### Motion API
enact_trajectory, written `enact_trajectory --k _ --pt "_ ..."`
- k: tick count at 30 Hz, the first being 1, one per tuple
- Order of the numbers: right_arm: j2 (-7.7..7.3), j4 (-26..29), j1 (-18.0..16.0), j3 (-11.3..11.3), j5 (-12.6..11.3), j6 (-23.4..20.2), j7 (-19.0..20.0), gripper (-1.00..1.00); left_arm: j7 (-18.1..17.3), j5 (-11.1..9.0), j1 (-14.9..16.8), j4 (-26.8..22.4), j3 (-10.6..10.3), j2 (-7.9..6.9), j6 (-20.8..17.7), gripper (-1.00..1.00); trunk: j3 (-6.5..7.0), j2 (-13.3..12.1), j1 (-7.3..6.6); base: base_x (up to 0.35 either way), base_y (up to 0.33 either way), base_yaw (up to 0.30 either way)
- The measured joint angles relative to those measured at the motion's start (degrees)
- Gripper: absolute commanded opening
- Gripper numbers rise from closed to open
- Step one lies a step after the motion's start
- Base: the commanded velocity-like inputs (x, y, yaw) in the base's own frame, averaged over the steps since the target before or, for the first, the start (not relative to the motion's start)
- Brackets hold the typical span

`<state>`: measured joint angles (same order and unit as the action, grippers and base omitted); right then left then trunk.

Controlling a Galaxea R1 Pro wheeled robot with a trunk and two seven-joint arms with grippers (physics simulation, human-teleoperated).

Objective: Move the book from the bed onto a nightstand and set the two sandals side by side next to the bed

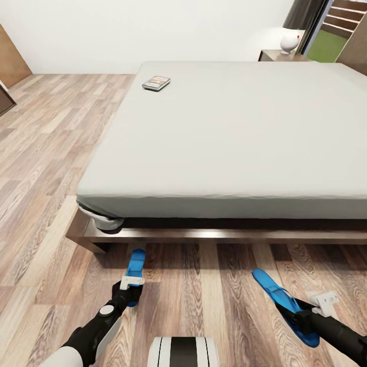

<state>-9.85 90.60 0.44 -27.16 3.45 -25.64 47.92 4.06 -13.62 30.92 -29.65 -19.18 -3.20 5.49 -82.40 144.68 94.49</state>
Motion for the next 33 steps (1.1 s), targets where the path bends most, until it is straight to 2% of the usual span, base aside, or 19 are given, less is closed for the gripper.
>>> enact_trajectory --k 5,11,19,23,25,29,33 --pt "-0.13 -0.01 0.0 -1.04 0.07 -0.88 1.47 -1.0 -0.02 -0.05 -0.02 -0.19 0.06 -0.25 0.01 -1.0 0.0 0.0 0.0 0.0 0.0 0.0" --pt "-0.27 -0.05 0.0 -1.33 0.04 -1.45 2.53 -1.0 -0.01 -0.07 0.03 -0.29 0.07 -0.38 0.01 -1.0 -1.32 0.08 0.16 0.0 0.0 0.0" --pt "-0.57 0.0 -0.1 -1.42 0.06 -2.48 4.78 -1.0 0.0 -0.04 0.07 -1.05 0.06 -0.42 0.01 -1.0 -1.33 0.08 0.15 0.0 0.0 0.0" --pt "-0.73 0.01 -0.26 -1.42 0.04 -3.75 5.55 -1.0 -0.01 -0.05 0.06 -2.4 0.06 -0.46 0.0 -1.0 -2.21 0.13 0.26 0.0 0.0 0.0" --pt "-1.17 0.0 -0.3 -1.43 0.07 -4.02 6.37 -1.0 0.0 -0.04 0.06 -2.82 0.07 -0.49 0.0 -1.0 -2.65 0.16 0.31 0.0 0.0 0.0" --pt "-2.25 0.01 -0.32 -1.4 0.06 -4.3 7.26 -1.0 0.1 0.03 0.06 -3.48 0.11 -0.48 0.05 -1.0 -2.66 0.16 0.31 0.0 0.0 0.0" --pt "-2.6 0.01 -0.33 -1.41 0.05 -4.37 7.49 -1.0 0.25 0.02 0.06 -3.74 0.16 -0.5 0.15 -1.0 -2.88 0.17 0.34 0.0 0.0 0.0"
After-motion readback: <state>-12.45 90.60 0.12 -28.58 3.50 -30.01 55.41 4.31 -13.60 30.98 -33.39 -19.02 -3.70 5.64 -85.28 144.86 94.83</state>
